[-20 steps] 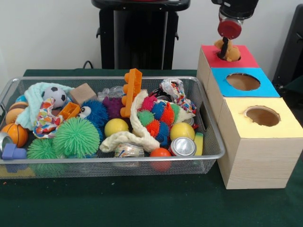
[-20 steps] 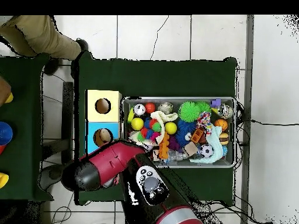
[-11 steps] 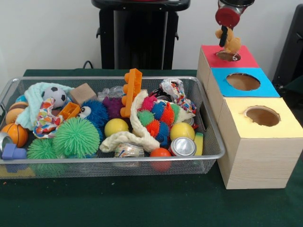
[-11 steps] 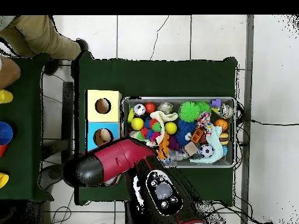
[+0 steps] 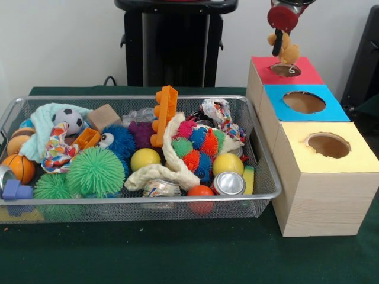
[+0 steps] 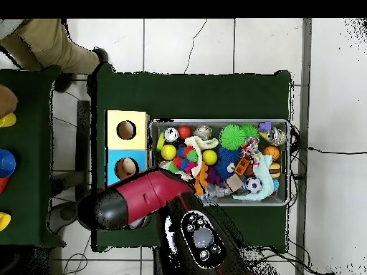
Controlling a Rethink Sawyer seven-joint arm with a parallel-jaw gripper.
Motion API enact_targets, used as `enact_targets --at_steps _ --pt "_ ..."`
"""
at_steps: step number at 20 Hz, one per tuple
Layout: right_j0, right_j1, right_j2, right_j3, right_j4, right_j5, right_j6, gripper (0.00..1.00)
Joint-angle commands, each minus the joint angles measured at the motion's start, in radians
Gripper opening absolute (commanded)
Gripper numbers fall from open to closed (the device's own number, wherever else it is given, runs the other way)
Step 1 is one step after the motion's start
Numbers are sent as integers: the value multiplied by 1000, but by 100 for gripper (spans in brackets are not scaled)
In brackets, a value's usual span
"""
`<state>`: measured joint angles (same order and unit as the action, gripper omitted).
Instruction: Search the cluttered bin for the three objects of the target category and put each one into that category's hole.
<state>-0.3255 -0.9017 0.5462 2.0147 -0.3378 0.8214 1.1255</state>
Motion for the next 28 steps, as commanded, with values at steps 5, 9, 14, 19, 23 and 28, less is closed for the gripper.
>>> enact_targets --at_steps 5,9,14,19,23,28 --pt "-16 49 0 58 -28 -97 86 100" --pt "-11 64 -10 73 -45 -140 98 100" --pt "13 87 -28 66 -62 -159 112 100" --pt "26 95 -40 56 -61 -171 119 100" --pt "30 118 -58 60 -76 -213 127 100" --pt "15 124 -67 76 -72 -243 125 100"
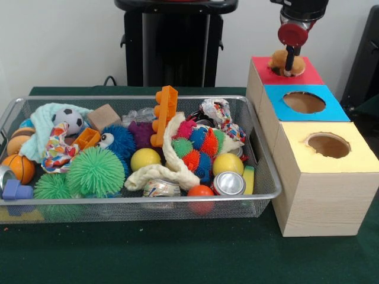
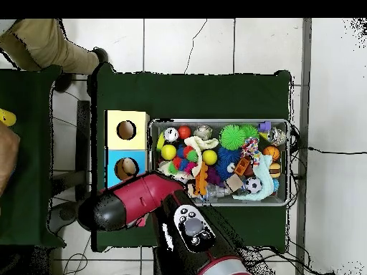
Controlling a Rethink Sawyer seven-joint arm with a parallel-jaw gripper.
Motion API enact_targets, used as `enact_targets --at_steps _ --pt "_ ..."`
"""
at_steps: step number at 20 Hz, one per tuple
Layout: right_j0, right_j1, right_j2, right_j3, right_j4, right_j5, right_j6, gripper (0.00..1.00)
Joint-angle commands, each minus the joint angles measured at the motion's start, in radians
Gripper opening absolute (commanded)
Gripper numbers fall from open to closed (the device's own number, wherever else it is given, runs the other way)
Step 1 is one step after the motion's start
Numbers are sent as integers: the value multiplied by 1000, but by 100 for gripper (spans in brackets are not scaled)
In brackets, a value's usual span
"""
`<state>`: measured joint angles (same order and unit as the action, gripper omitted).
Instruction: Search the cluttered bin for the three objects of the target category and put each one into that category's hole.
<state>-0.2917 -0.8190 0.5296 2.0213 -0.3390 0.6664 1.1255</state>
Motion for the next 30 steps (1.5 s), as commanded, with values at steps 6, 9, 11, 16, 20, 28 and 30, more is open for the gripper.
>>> enact_targets --at_steps 6,9,11,16,20,28,30 --pt "-36 43 -48 78 -65 -96 107 100" --pt "-36 48 -51 76 -69 -99 103 100" --pt "-39 46 -51 79 -70 -103 102 100" --pt "-61 34 -43 92 -64 -102 90 100" --pt "-77 -18 -16 106 -20 -39 78 100" --pt "-83 -51 6 97 12 27 68 100" --pt "-82 -56 8 96 16 35 68 100"
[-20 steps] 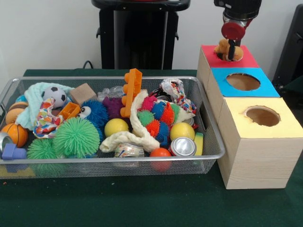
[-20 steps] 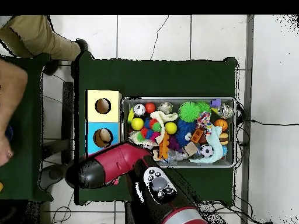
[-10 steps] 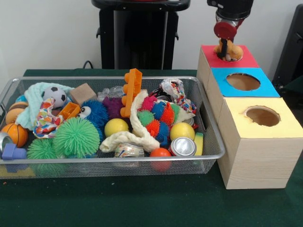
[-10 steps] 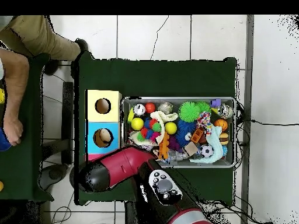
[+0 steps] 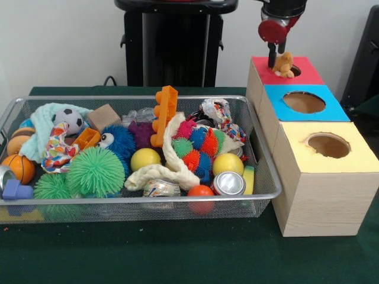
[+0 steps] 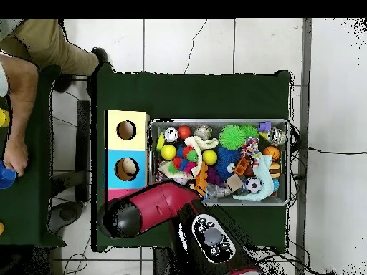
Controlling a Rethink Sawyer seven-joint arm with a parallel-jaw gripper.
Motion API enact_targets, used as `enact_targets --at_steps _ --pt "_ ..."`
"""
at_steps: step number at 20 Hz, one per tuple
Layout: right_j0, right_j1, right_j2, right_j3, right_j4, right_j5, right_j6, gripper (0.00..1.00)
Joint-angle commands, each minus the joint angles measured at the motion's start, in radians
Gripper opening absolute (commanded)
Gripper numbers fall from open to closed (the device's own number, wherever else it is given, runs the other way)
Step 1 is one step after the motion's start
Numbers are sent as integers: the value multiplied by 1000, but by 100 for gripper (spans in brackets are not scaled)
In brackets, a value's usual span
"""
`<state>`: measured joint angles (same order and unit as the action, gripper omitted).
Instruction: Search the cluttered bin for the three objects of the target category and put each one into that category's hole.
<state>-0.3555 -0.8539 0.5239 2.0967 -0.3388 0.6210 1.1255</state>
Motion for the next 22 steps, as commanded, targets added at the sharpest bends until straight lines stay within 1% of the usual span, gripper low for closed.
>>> enact_targets --at_steps 1,9,13,19,22 --pt "-16 -21 14 20 17 82 69 100" --pt "-11 -16 6 17 12 88 72 100" --pt "-15 -29 10 20 21 105 67 100" --pt "-34 -93 44 -3 90 219 34 100" --pt "-39 -112 53 -3 105 244 25 100"
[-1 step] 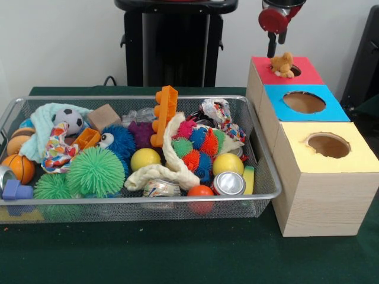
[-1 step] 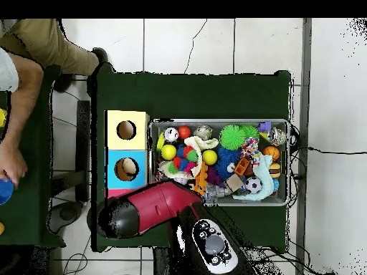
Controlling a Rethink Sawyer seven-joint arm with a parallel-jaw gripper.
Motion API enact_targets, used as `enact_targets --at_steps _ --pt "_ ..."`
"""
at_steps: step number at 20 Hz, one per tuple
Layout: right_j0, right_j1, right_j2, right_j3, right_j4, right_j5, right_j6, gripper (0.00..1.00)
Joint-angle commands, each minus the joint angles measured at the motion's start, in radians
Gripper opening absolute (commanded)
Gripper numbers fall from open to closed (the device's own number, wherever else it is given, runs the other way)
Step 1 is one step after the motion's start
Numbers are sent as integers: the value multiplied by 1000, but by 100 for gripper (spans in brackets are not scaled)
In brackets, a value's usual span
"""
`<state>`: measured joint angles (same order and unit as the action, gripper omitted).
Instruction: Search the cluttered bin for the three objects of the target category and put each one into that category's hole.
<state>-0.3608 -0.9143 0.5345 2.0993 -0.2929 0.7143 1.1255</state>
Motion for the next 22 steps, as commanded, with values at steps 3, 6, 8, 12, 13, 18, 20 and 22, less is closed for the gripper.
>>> enact_targets --at_steps 3,6,8,12,13,18,20,22 --pt "-36 -65 48 -9 73 173 20 100" --pt "-44 -79 58 -21 93 204 5 100" --pt "-49 -80 61 -25 97 205 2 100" --pt "-54 -75 62 -6 90 179 0 100" --pt "-57 -78 63 3 88 170 -3 100" --pt "-37 -74 42 -22 39 233 -10 100" --pt "-31 -74 39 -22 37 227 0 100" --pt "-27 -70 40 -20 37 229 1 0"
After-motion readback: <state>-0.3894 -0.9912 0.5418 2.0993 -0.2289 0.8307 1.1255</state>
